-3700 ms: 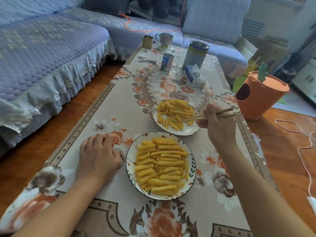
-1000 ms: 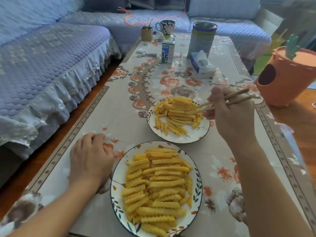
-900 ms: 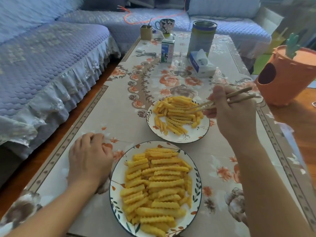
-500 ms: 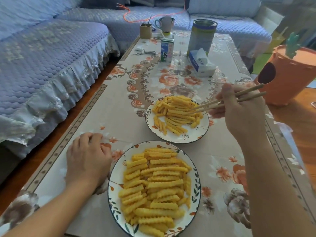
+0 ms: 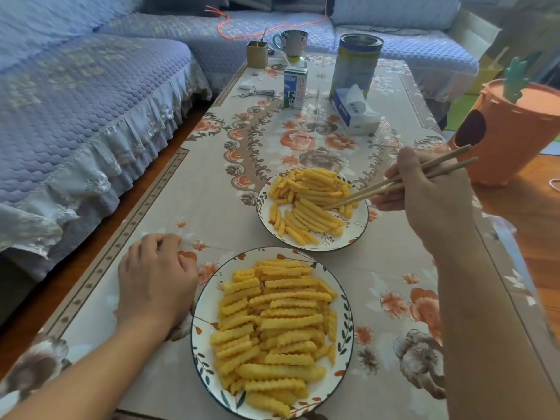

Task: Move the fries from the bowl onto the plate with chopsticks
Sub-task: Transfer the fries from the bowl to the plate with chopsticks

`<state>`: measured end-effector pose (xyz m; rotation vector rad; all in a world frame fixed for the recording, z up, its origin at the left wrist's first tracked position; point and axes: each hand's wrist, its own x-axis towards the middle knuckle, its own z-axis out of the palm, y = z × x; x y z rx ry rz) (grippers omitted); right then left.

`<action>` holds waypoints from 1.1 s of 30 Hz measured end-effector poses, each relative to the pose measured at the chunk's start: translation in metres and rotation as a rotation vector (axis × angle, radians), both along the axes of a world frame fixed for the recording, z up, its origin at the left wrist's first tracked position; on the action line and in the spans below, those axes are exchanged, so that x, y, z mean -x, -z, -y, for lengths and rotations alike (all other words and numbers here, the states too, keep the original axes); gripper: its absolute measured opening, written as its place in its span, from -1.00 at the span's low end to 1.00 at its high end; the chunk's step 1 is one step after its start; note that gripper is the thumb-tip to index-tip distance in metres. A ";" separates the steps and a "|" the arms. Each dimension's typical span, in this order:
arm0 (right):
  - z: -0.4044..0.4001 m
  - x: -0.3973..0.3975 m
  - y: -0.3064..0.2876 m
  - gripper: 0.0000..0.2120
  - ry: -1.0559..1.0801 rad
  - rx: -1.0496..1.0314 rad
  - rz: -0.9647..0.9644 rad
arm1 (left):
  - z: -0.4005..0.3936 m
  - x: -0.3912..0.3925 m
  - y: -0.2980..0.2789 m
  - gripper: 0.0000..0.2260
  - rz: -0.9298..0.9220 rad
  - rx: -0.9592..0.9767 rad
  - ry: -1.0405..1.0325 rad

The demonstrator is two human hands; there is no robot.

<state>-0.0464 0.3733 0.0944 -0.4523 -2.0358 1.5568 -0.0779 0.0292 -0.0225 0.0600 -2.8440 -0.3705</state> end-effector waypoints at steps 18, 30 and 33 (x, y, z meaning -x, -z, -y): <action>0.043 -0.030 -0.045 -0.56 -0.536 0.033 0.151 | 0.001 0.000 -0.001 -0.62 0.008 -0.008 0.003; 0.019 -0.029 -0.046 -0.64 -0.332 -0.001 -0.009 | 0.003 0.001 -0.001 -0.73 0.029 0.013 0.022; 0.007 -0.019 -0.033 -0.63 -0.189 -0.049 0.030 | 0.003 0.001 0.001 -0.73 0.025 0.012 0.018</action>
